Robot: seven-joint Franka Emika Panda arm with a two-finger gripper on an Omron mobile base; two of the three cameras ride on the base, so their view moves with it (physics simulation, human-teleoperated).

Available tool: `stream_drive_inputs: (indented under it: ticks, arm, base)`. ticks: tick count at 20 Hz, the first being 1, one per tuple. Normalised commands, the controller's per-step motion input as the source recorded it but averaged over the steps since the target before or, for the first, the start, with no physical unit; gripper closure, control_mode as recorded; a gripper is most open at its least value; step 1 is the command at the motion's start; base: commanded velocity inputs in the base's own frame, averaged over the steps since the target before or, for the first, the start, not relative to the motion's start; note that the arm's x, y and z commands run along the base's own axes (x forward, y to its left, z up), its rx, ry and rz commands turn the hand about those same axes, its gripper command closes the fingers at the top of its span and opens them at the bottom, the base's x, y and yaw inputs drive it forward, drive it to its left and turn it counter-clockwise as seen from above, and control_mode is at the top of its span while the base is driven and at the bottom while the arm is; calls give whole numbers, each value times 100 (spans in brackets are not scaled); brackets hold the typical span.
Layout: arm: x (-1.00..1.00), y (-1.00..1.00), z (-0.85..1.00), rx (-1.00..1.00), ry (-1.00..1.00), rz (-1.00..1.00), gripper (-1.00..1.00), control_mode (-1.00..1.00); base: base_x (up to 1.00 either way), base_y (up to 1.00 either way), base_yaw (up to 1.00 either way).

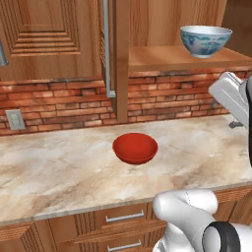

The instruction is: Open the cabinet. Pick the bowls from the counter and place them in the cabinet. Then close the cabinet.

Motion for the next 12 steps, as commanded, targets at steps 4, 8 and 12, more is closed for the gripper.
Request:
stream_drive_inputs:
  ticks: [4, 8, 12]
  arm:
    - [19, 0, -46, 0, -5, 0, -100, -100]
    - [24, 0, -40, -6, -5, 0, -100, -100]
    - [35, 0, -37, -3, -6, 0, -100, -100]
  base:
    - [0, 0, 0]
    - [0, 0, 0]
    - [0, 0, 0]
